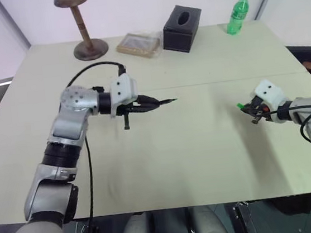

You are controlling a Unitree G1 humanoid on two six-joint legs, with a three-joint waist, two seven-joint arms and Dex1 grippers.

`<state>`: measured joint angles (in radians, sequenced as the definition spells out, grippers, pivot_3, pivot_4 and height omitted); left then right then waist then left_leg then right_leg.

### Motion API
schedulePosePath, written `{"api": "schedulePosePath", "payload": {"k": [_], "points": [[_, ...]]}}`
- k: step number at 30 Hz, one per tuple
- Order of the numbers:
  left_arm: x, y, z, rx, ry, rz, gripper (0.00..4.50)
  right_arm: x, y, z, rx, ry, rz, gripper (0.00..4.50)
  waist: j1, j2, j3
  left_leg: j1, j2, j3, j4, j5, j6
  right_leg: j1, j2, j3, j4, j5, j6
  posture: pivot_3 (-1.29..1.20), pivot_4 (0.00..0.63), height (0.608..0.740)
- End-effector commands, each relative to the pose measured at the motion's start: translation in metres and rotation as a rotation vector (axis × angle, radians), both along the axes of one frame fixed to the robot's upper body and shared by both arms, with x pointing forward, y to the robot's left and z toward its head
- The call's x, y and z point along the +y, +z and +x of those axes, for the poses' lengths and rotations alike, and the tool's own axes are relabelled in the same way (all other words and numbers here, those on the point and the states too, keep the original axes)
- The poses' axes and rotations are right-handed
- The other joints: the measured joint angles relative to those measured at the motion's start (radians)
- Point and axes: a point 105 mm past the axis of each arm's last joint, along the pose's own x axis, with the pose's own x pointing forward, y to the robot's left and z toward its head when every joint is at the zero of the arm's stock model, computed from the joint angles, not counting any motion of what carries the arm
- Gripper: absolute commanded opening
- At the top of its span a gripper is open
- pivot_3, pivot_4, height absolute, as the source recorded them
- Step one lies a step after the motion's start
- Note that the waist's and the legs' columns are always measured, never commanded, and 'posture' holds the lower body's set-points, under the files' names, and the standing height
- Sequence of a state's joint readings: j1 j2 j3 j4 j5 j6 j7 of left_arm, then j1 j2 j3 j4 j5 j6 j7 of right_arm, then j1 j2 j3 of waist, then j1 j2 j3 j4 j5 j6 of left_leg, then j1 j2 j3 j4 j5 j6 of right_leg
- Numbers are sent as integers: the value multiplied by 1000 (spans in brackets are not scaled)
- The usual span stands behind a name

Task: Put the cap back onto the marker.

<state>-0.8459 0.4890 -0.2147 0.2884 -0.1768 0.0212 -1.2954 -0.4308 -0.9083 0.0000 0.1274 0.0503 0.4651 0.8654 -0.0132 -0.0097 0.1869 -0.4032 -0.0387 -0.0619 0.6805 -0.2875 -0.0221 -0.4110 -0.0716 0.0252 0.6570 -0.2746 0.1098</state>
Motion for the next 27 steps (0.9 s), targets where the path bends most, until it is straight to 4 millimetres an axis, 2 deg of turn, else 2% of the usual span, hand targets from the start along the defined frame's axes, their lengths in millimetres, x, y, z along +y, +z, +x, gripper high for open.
{"api": "schedulePosePath", "payload": {"k": [1, 6, 9, 18, 27], "points": [[-10, 5, 3, -86, -52, 34, 0, 38, 29, -12, -77, 91, -33, 33, 0, 0, 0, 0, 0, 0, 0, 0, 0, 0, 0, 0, 0, 0, 0, 0, 150, 740], [-24, -4, 9, -171, -118, 96, 0, 81, 43, -33, -96, 184, -37, 33, 3, 0, 0, -1, 0, 0, 1, 0, 0, 0, 0, 0, 0, 0, 0, 0, 150, 740], [-31, -6, 13, -235, -148, 122, 0, 98, 46, -45, -84, 231, -32, 33, 6, 0, 0, -2, 0, -1, 1, 0, 0, -1, 0, -1, 0, 0, 0, 0, 150, 740], [-44, -2, 20, -359, -177, 123, 0, 115, 52, -58, -46, 306, -25, 33, 3, 0, 0, -3, -1, -1, 2, 0, 1, -1, 0, -1, -1, 0, 1, 0, 150, 740], [-54, 0, 17, -390, -188, 79, 0, 119, 58, -57, -43, 329, -28, 33, 2, -1, 0, -3, -1, -1, 2, 0, 1, -2, 0, -1, -1, 0, 1, 0, 150, 740]]}}
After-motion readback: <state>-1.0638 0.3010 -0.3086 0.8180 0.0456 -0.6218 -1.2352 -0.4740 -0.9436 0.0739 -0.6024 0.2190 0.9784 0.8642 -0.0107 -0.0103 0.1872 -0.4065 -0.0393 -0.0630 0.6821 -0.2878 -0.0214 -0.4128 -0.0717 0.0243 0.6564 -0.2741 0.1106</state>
